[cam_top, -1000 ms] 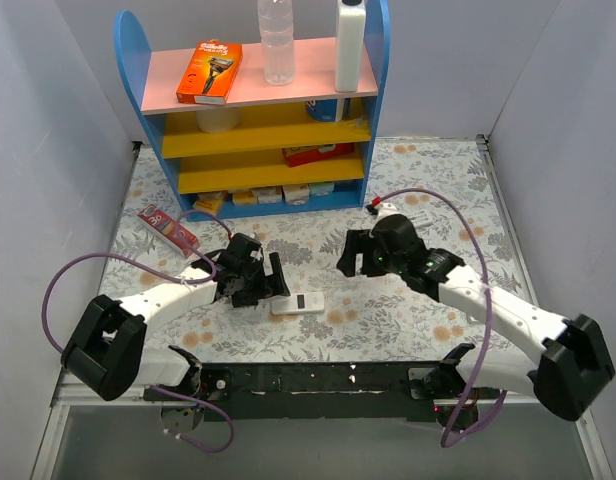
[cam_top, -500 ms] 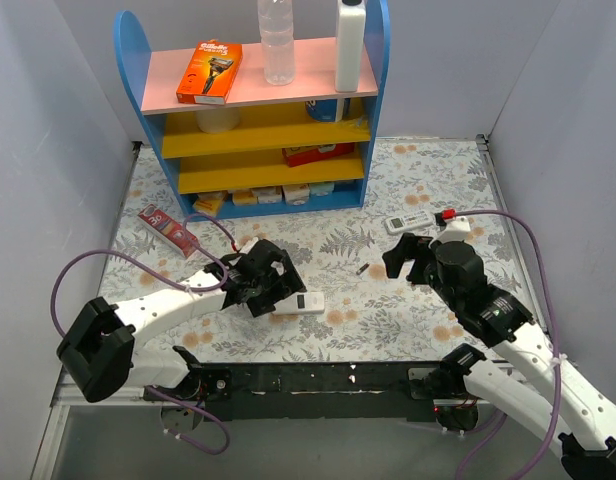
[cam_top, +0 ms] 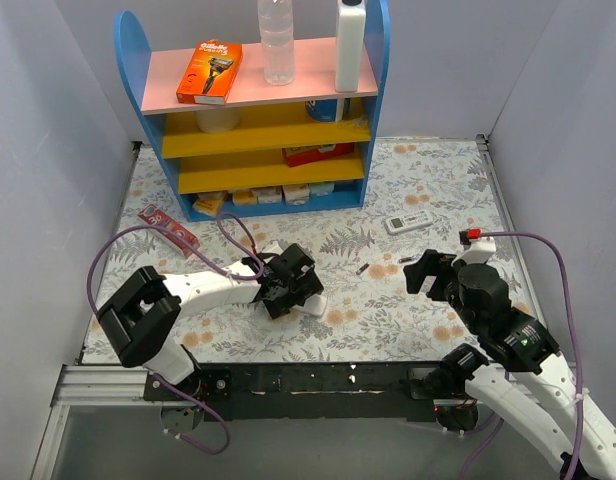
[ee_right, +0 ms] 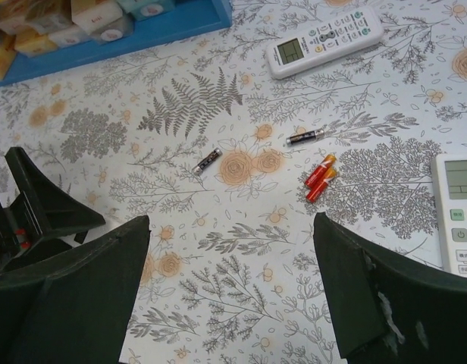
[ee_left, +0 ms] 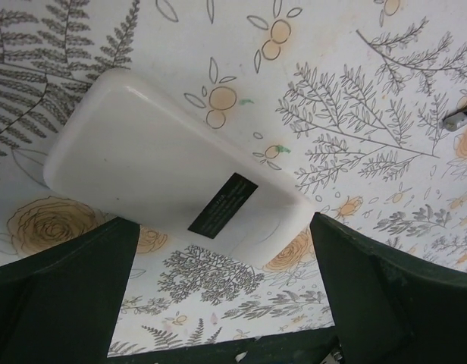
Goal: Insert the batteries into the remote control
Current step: Adjust the remote control at the center of the board.
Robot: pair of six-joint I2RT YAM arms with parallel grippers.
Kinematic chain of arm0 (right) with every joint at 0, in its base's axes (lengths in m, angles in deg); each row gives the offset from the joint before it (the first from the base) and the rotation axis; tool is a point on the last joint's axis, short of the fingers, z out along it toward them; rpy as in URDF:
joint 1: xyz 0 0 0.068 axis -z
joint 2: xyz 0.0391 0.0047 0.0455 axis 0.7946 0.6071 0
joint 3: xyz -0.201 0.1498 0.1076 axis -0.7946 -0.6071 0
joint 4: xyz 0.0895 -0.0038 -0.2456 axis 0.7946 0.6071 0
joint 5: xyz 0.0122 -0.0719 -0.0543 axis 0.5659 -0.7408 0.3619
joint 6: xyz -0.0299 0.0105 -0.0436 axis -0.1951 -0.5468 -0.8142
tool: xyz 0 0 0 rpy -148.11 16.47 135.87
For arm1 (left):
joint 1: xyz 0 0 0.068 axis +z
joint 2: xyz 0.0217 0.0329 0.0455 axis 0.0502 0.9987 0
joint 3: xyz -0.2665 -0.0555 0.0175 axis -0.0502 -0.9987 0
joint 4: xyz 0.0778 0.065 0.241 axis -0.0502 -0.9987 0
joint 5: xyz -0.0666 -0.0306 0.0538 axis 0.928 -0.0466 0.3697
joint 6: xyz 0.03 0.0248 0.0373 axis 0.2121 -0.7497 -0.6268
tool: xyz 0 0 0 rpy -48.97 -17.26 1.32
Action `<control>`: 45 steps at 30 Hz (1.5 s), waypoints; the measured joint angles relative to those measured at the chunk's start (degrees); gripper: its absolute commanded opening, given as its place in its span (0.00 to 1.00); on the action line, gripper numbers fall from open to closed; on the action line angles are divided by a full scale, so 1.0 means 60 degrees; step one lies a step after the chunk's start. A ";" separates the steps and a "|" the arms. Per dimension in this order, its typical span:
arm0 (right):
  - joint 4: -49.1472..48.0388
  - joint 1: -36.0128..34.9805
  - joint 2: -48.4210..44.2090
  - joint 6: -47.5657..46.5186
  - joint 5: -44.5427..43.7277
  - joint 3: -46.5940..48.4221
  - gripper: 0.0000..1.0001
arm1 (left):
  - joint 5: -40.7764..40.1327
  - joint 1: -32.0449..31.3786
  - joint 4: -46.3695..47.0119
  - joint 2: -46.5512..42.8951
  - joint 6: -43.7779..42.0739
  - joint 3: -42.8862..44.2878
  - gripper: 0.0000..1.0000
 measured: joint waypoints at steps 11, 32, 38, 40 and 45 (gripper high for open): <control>0.0659 0.0000 -0.0321 -0.0157 -0.0076 0.0000 0.94 | -0.0634 0.0310 -0.0015 0.1362 0.0124 0.1304 0.72; 0.0820 0.0000 -0.0648 -0.0131 -0.0237 0.0004 0.91 | -0.1093 0.0641 -0.2131 0.4473 -0.0951 0.5373 0.45; 0.0801 0.0000 -0.0637 -0.0047 -0.0299 -0.0015 0.91 | -0.1096 0.1027 -0.1923 0.4357 -0.1661 0.5147 0.48; 0.0725 0.0000 -0.0612 0.0011 -0.0328 -0.0051 0.91 | -0.1107 0.1177 -0.1807 0.4258 -0.1894 0.5016 0.51; 0.0561 0.0000 -0.0455 0.0127 -0.0404 -0.0200 0.91 | -0.1290 0.1592 -0.1661 0.3880 -0.2488 0.4546 0.69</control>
